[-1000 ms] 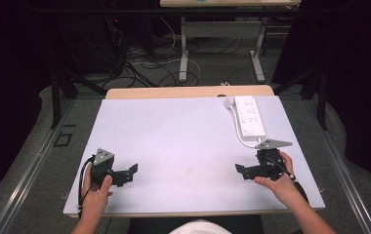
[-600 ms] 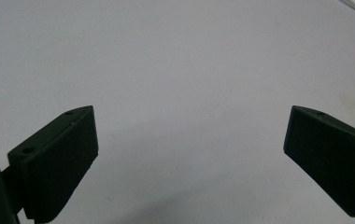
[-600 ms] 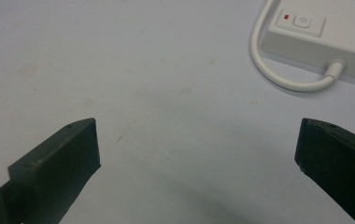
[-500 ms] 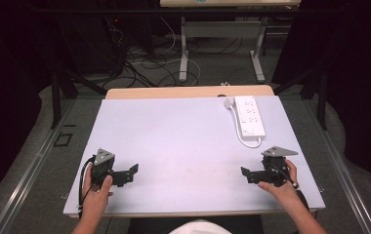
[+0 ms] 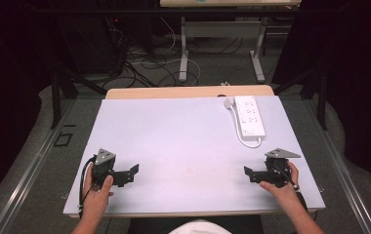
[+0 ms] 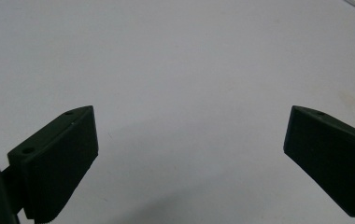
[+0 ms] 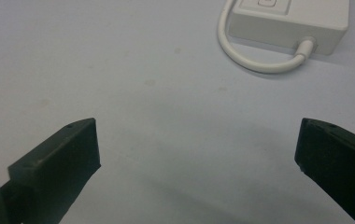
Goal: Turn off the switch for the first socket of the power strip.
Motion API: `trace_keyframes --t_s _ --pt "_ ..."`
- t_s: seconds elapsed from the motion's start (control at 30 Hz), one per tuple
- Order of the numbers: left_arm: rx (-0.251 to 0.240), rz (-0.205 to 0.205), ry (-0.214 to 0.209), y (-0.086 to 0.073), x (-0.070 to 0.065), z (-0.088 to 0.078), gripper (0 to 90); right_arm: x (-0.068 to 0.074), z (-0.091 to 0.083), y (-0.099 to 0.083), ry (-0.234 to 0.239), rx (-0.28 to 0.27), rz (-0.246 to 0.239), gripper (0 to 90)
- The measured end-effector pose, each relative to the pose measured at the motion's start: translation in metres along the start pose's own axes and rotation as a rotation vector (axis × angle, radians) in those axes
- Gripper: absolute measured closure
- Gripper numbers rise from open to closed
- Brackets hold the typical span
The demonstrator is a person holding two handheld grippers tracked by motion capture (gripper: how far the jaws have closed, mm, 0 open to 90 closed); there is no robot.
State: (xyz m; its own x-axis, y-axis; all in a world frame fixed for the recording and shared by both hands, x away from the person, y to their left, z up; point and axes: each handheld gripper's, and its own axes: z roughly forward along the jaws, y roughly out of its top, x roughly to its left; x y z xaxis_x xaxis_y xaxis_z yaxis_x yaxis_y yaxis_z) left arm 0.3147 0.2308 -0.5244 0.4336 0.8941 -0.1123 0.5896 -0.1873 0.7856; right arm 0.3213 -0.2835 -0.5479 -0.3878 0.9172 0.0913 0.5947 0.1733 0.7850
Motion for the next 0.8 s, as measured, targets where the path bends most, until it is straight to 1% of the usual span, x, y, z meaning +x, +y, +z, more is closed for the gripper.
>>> trace_keyframes --t_s 0.03,0.07,0.3,0.33,0.5,0.63,0.7,0.8 --pt "0.0 0.001 0.0 0.0 -0.0002 0.0001 2.9 -0.0012 0.0007 -0.0003 -0.005 0.001 -0.006 0.0" --pt "0.0 0.003 -0.001 0.0001 -0.0003 0.0001 2.9 -0.0017 0.0012 -0.0004 -0.01 0.001 0.001 0.0" --pt "-0.001 0.002 0.001 0.0002 -0.0004 0.0001 3.0 -0.0053 0.0045 -0.0028 -0.003 0.013 0.025 0.0" --pt "-0.001 0.002 0.001 0.0002 -0.0004 0.0 2.9 -0.0058 0.0047 -0.0031 -0.005 0.012 0.022 0.0" --pt "0.001 -0.001 0.0 0.0005 0.0004 0.0006 2.9 -0.0056 0.0056 -0.0036 -0.007 0.022 0.033 0.0" --pt "0.003 0.002 -0.004 0.0004 0.0 0.0009 2.9 -0.0061 0.0054 -0.0039 -0.008 0.017 0.027 0.0" --pt "0.004 0.001 -0.003 0.0006 0.0003 0.001 2.9 -0.0054 0.0048 -0.0038 -0.008 0.021 0.043 0.0" --pt "-0.001 -0.001 -0.002 0.0004 0.0001 0.0007 3.0 -0.0058 0.005 -0.0038 -0.013 0.021 0.043 0.0"
